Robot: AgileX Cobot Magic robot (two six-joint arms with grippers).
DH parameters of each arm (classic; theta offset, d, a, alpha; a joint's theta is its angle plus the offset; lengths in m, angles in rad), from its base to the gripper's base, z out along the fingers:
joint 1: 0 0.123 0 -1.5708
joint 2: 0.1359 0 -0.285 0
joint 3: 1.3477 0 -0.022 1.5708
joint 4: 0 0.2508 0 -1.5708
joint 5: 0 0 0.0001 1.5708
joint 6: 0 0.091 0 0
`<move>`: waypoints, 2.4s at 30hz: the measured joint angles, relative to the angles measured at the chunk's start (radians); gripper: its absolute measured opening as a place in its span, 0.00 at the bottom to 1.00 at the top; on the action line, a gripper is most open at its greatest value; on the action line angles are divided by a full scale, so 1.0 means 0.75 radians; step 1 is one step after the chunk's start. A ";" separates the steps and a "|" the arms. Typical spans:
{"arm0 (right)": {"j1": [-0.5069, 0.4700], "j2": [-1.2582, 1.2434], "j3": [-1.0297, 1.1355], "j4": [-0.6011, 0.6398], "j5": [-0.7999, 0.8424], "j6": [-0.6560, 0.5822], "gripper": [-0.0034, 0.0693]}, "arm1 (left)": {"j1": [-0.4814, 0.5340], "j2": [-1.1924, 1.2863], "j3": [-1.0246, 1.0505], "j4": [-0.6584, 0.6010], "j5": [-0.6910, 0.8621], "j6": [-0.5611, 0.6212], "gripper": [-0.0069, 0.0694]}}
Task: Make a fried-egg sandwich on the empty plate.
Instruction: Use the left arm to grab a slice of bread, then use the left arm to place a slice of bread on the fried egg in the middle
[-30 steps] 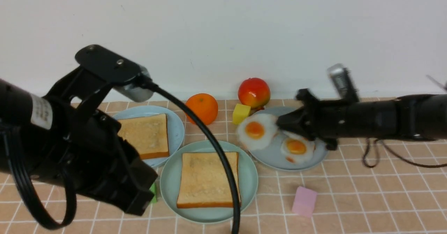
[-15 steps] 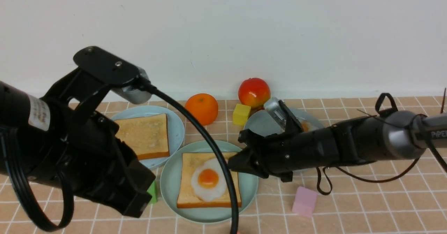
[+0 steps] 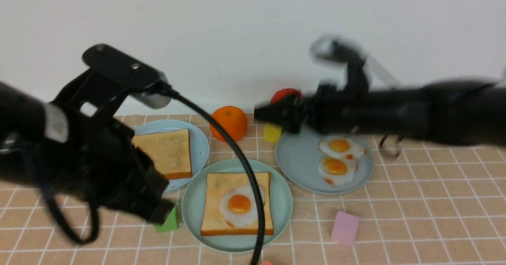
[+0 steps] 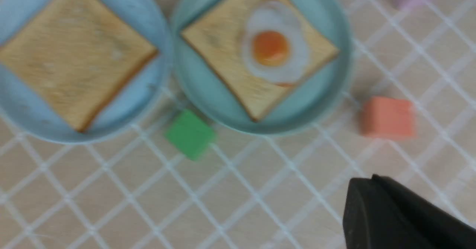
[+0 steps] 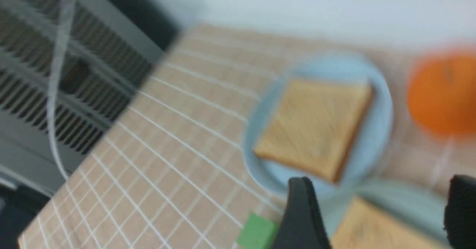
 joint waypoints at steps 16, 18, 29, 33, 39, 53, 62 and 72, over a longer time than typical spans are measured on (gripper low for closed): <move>0.000 -0.465 -0.310 -2.027 0.725 1.554 0.08 | 0.325 0.474 -0.036 0.308 -0.262 -0.471 0.07; 0.000 -0.538 -0.271 -2.018 0.666 1.577 0.03 | 0.408 0.512 -0.080 0.123 -0.252 -0.379 0.07; 0.000 -0.804 0.125 -1.363 0.317 0.926 0.03 | 0.634 0.763 -0.291 -0.409 -0.301 -0.193 0.16; 0.001 -0.819 0.181 -1.082 0.380 0.624 0.03 | 0.636 0.876 -0.377 -0.275 -0.330 -0.322 0.37; 0.001 -0.819 0.187 -0.967 0.435 0.539 0.03 | 0.638 1.013 -0.459 -0.105 -0.313 -0.393 0.56; 0.001 -0.819 0.187 -0.945 0.551 0.553 0.05 | 0.638 1.192 -0.510 -0.096 -0.290 -0.391 0.28; 0.001 -0.819 0.187 -0.909 0.597 0.554 0.05 | 0.645 0.931 -0.487 -0.118 -0.170 -0.383 0.09; 0.001 -0.819 0.187 -0.908 0.641 0.556 0.07 | 0.431 0.667 -0.192 -0.609 -0.293 -0.167 0.09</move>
